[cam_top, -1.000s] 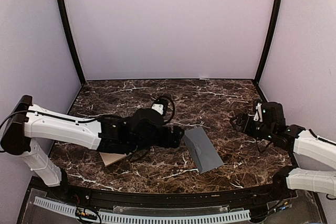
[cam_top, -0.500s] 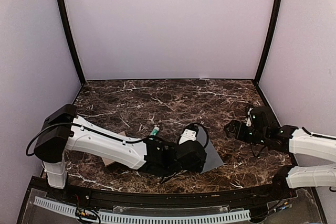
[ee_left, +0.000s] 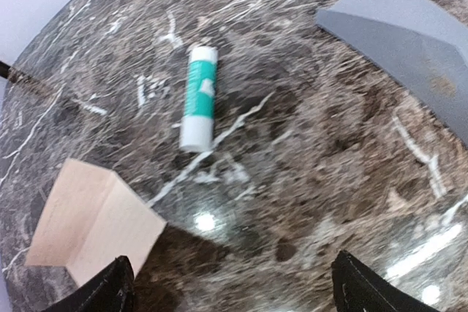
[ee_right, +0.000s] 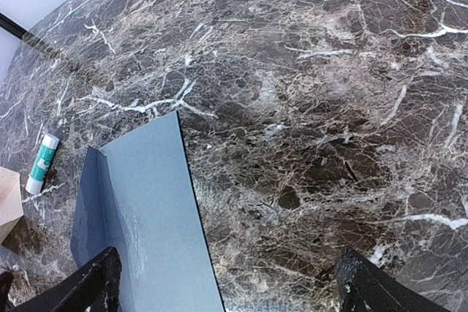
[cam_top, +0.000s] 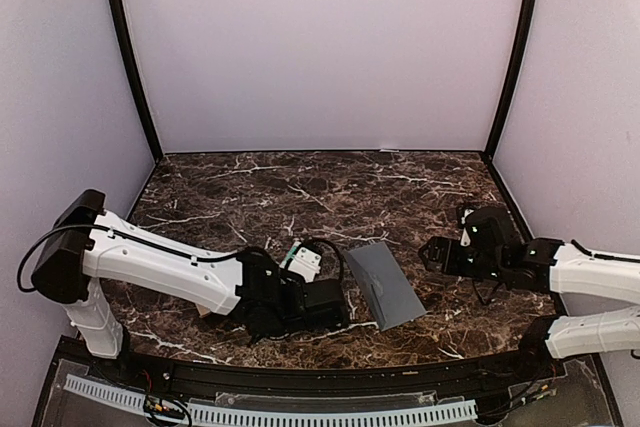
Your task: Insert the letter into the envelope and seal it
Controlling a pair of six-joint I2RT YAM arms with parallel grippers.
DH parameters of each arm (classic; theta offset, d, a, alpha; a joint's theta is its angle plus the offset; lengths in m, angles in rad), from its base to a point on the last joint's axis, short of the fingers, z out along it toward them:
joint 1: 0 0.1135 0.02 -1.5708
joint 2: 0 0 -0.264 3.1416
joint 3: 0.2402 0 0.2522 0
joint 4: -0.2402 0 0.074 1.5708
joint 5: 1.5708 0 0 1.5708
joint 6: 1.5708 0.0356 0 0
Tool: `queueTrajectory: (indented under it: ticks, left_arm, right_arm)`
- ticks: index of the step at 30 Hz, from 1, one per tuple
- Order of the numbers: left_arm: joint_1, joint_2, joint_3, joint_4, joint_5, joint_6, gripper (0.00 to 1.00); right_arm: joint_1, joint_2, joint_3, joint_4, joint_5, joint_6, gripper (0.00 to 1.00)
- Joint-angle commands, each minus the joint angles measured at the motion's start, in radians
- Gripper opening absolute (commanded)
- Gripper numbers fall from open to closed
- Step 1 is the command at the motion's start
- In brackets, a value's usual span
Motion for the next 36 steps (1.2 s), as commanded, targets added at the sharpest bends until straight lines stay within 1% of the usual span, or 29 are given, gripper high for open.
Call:
queueTrajectory:
  ticks: [1, 3, 7, 8, 9, 12, 15, 21, 25, 28, 29, 30, 31, 32, 33, 34, 35, 36]
  left_arm:
    - [-0.004, -0.102, -0.061, -0.319, -0.084, -0.122, 0.95]
    - [-0.003, -0.135, -0.107, -0.306, -0.077, -0.104, 0.98]
    - [0.031, -0.202, -0.186, -0.271, -0.05, -0.065, 0.99]
    - [0.054, -0.215, -0.211, -0.261, -0.042, -0.061, 0.99]
    - [0.069, -0.245, -0.224, -0.251, -0.034, -0.055, 0.98]
    - [0.12, -0.307, -0.293, -0.137, 0.033, 0.032, 0.95]
    - [0.132, -0.353, -0.343, -0.065, 0.088, 0.101, 0.93]
    - [0.156, -0.335, -0.389, 0.036, 0.175, 0.189, 0.86]
    - [0.176, -0.294, -0.395, 0.079, 0.185, 0.216, 0.82]
    - [0.203, -0.247, -0.393, 0.091, 0.179, 0.227, 0.72]
    - [0.215, -0.238, -0.39, 0.093, 0.17, 0.23, 0.65]
    - [0.219, -0.222, -0.387, 0.094, 0.165, 0.232, 0.61]
    - [0.225, -0.213, -0.387, 0.096, 0.154, 0.233, 0.53]
    - [0.228, -0.197, -0.382, 0.097, 0.152, 0.235, 0.48]
    - [0.232, -0.189, -0.379, 0.094, 0.147, 0.237, 0.39]
    - [0.234, -0.174, -0.369, 0.09, 0.139, 0.239, 0.34]
    - [0.234, -0.166, -0.361, 0.08, 0.134, 0.239, 0.22]
    - [0.234, -0.155, -0.343, 0.076, 0.128, 0.238, 0.16]
  right_arm:
    - [0.031, 0.032, 0.039, -0.012, 0.034, -0.019, 0.99]
    - [0.042, 0.049, 0.045, -0.012, 0.039, -0.019, 0.99]
    - [0.065, 0.07, 0.054, -0.007, 0.047, -0.012, 0.99]
    - [0.071, 0.074, 0.058, -0.006, 0.048, -0.012, 0.99]
    - [0.076, 0.077, 0.06, -0.007, 0.05, -0.011, 0.99]
    - [0.09, 0.083, 0.069, -0.017, 0.065, -0.007, 0.99]
    - [0.095, 0.079, 0.068, -0.021, 0.072, -0.002, 0.99]
    - [0.097, 0.072, 0.067, -0.024, 0.072, 0.001, 0.99]
    - [0.099, 0.068, 0.062, -0.025, 0.072, 0.0, 0.99]
    - [0.099, 0.065, 0.058, -0.025, 0.074, -0.002, 0.99]
    - [0.099, 0.064, 0.056, -0.025, 0.074, -0.002, 0.99]
    - [0.099, 0.061, 0.056, -0.026, 0.074, -0.002, 0.99]
    - [0.099, 0.058, 0.055, -0.027, 0.075, -0.003, 0.99]
    - [0.099, 0.054, 0.053, -0.027, 0.075, -0.003, 0.99]
    - [0.099, 0.05, 0.05, -0.027, 0.074, -0.002, 0.99]
    - [0.099, 0.045, 0.05, -0.028, 0.072, -0.005, 0.99]
    - [0.099, 0.04, 0.05, -0.027, 0.068, -0.005, 0.99]
    - [0.099, 0.035, 0.049, -0.024, 0.062, -0.006, 0.99]
